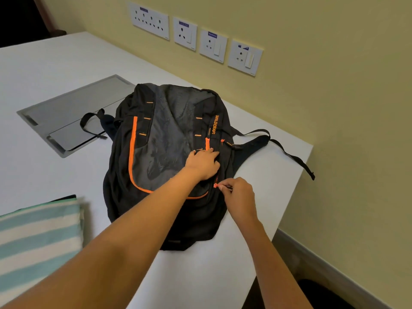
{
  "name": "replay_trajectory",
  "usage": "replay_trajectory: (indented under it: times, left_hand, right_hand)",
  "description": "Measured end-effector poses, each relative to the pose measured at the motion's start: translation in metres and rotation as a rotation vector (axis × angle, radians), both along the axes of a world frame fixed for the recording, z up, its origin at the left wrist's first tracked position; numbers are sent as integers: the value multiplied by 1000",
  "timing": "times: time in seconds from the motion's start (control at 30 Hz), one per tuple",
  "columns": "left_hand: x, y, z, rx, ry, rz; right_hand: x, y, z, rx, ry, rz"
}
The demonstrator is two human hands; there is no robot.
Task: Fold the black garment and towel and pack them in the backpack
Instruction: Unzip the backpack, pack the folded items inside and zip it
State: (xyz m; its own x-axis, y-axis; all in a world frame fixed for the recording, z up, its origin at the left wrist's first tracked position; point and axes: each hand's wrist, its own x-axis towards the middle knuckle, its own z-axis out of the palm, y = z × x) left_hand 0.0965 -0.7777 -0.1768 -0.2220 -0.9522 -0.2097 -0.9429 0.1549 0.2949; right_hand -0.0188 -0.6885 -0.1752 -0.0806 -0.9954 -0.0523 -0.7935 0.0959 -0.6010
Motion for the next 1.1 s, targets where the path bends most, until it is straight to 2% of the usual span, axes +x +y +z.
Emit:
replay_trajectory:
  times: [0.07, 0.13, 0.27, 0.33, 0.43, 0.63, 0.77, 0.8, 0.87, 0.97, 1.1]
  left_hand:
    - [4, 37, 0, -125, 125, 63]
    - [9, 75, -2, -135, 247, 127]
    - [10, 117, -13, -9, 561, 271]
    - [11, 117, -15, 89, 626, 345]
    - [11, 113, -16, 187, 583, 391]
    - [10, 115, -14, 225, 476, 308]
    - [5, 139, -15, -94, 354, 431]
    - [4, 145, -14, -135, 356, 492]
    - [4, 151, -13, -81, 379, 591]
    - [5, 151, -10, 15, 382, 599]
    - [4, 152, -7, 45, 509, 623]
  right_hand:
    - [1, 8, -4, -15, -39, -32]
    - [6, 16, -6, -25, -50, -54]
    - [14, 32, -8, -43, -69, -97]
    - [18, 41, -8, -55, -73, -102]
    - [22, 56, -10, -64, -55, -98]
    - [26, 81, -18, -40, -65, -96]
    - [31, 94, -23, -72, -141, -101]
    - [32, 96, -23, -66, -163, -96]
    - [30, 96, -22, -49, -227, -106]
    - [26, 86, -11, -57, -317, -189]
    - [37, 58, 1, 27, -245, -195]
